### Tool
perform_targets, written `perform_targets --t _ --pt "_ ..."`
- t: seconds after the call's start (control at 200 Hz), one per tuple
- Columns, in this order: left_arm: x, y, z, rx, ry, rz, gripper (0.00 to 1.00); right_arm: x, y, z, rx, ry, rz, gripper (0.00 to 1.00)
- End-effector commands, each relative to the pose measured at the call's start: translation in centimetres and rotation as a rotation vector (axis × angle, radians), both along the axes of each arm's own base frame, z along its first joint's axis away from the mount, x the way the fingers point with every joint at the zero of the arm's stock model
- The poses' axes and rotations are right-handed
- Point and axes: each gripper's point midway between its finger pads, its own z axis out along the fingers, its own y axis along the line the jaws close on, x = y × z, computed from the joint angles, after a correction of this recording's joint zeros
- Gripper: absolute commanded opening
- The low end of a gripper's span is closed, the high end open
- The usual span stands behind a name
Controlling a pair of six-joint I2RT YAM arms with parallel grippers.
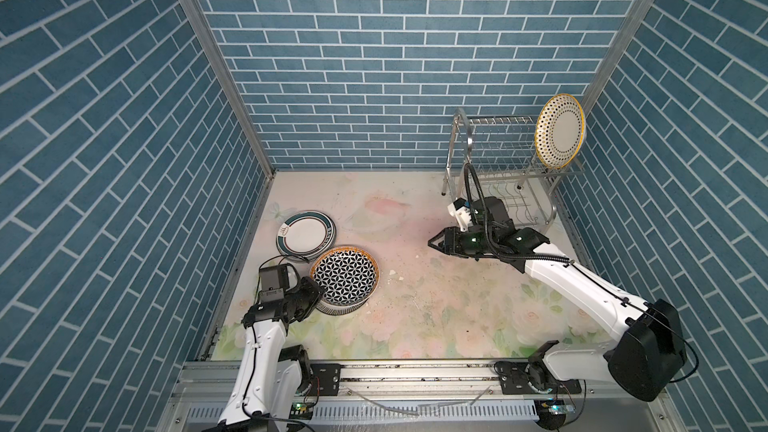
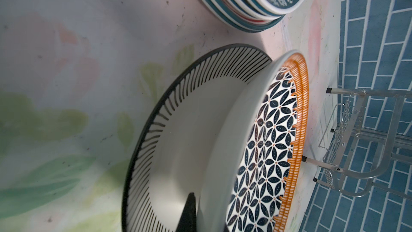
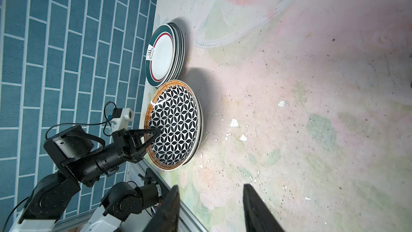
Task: Unload the plates from the dish rack
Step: Place the plate on the plate.
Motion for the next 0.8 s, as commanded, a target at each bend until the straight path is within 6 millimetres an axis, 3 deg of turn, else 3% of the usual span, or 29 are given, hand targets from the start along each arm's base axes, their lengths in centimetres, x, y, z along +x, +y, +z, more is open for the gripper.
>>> perform_targets --t 0.0,0.37,0.795 --pt "0.87 -0.11 0.79 -0.010 -0.058 -0.009 0.00 -0.28 0.01 -0.68 -0.005 -0.007 0.027 0.47" --pt "0.57 0.17 0.78 0.010 -0.051 0.001 0.12 -0.22 0.12 -0.89 -0.004 -0.001 0.032 0.47" --pt "0.28 0.57 0.55 0.028 -0.047 0.024 0.15 -0.29 0.15 -1.22 -0.007 0.004 0.035 0.47"
